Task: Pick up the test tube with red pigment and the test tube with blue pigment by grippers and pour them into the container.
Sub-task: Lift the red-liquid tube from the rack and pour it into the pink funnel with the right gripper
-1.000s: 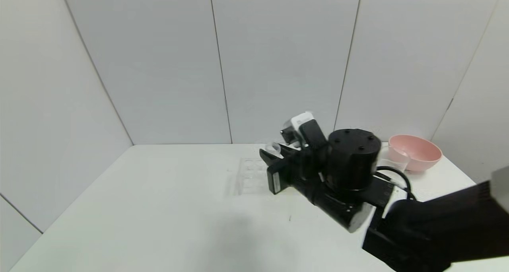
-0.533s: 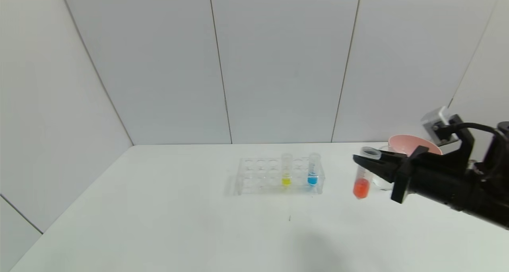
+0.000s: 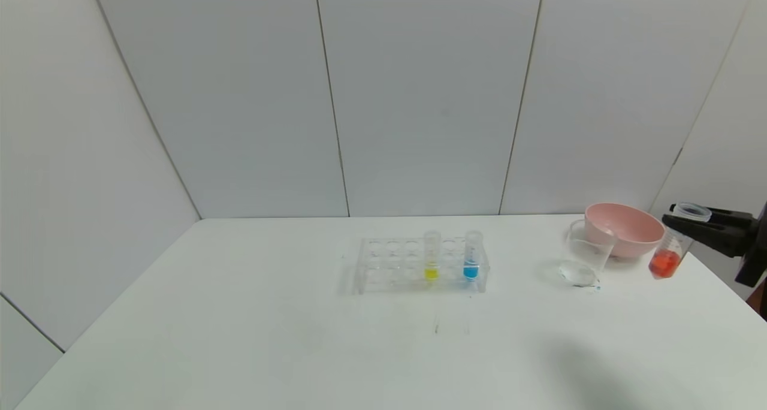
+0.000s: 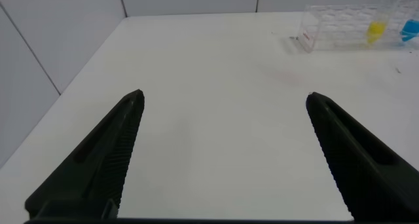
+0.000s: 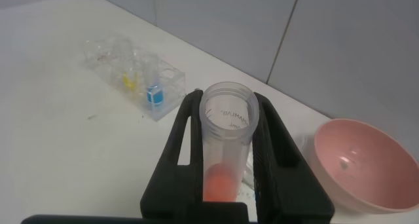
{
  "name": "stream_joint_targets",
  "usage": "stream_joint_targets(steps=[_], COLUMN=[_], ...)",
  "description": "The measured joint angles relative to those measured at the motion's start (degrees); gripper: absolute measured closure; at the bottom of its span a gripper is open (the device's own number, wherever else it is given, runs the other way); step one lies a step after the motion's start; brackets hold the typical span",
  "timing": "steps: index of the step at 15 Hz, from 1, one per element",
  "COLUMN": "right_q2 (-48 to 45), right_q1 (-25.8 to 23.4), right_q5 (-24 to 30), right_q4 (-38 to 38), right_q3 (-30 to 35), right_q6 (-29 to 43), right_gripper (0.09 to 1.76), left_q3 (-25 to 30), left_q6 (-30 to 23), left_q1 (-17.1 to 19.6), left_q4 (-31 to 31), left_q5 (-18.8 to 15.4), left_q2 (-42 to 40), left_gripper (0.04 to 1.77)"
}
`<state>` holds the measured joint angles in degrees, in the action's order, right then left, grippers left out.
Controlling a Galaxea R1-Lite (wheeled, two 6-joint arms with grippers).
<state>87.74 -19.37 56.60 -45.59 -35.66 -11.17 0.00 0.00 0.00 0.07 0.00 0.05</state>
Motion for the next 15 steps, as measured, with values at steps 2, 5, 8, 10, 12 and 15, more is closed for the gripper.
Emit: stream_joint_targets(steps=[2,5,8,10,12,15], right_q2=[3.13,7.83,12.21,15.18,18.47,22.60], right_q1=[-2.18,-3.39,-3.25,-1.99,-0.78,1.33], right_q5=[0.35,0.22,-2.17,-8.92,-11.89,-14.81], right_q4=[0.77,6.73,17.71,25.34,31.45,39.52], right_q3=[-4.14,-11.78,-20.63,-27.08,-33.69,-41.83], right_q6=[-0.40,-4.45,-11.87,-18.27,-23.26,-30.18], right_gripper=[1.36,1.36,1.36,1.36,1.36,1.36], left_q3=[0.00,0.00,0.00,0.00,0.00,0.00], left_q6=[0.00,0.00,0.00,0.00,0.00,0.00], left_q1=[0.00,0.00,0.00,0.00,0.00,0.00], left_q4=[0.02,-0.02,0.00,0.00,-0.02,-0.02], left_q5=[0.00,0.00,0.00,0.00,0.00,0.00], left_q2=[0.00,0.00,0.00,0.00,0.00,0.00], left_gripper=[0.05,0.05,0.05,0.05,0.05,0.05])
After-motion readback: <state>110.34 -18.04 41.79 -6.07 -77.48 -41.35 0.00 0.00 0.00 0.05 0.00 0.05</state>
